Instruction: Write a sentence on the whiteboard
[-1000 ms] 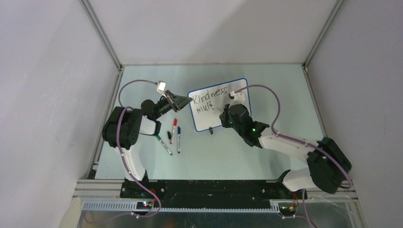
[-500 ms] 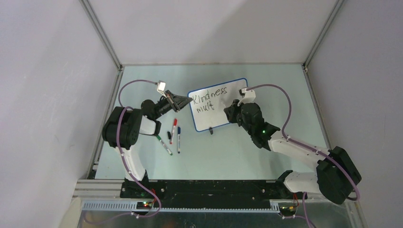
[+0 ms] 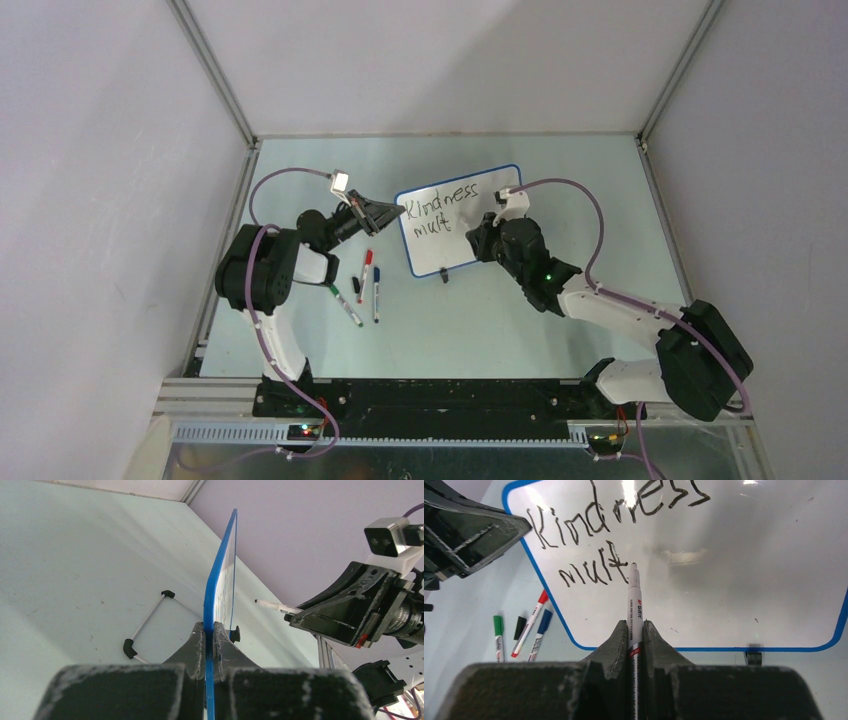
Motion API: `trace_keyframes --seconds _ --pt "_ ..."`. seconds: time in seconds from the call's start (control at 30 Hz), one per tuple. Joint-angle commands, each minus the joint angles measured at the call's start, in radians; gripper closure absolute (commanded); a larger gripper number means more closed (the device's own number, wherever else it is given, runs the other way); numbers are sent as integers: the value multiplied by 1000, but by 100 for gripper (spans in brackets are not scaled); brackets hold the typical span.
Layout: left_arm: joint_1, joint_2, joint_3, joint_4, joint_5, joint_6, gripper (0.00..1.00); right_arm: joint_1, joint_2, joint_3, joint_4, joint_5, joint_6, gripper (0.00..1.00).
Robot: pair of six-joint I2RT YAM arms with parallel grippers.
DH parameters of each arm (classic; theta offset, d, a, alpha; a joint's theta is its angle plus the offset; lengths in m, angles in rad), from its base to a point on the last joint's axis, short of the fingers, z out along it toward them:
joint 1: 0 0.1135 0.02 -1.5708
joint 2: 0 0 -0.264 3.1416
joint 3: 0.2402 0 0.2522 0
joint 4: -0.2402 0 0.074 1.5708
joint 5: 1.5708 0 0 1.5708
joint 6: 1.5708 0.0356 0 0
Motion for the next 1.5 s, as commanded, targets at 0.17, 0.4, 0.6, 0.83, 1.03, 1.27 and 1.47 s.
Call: trace_keyframes --seconds 0.17,0.4,0.6,0.83,1.03,1.27,1.47 --pt "4 -47 -11 54 0 39 100 6 67 52 37 -30 -18 100" --pt "4 -47 -9 54 0 37 100 5 94 77 45 -44 -26 100" --pt "4 -48 -9 54 1 39 100 4 119 108 37 -37 -28 100" --pt "3 -48 -11 54 0 39 100 0 137 130 24 -23 -22 100" --pt "4 -47 -11 54 0 39 100 -13 154 144 3 -17 -7 100" --pt "4 -50 -11 54 0 39 100 -27 155 147 -11 -10 5 100" --pt "3 -49 -13 54 0 40 100 -32 158 147 -10 -16 10 100"
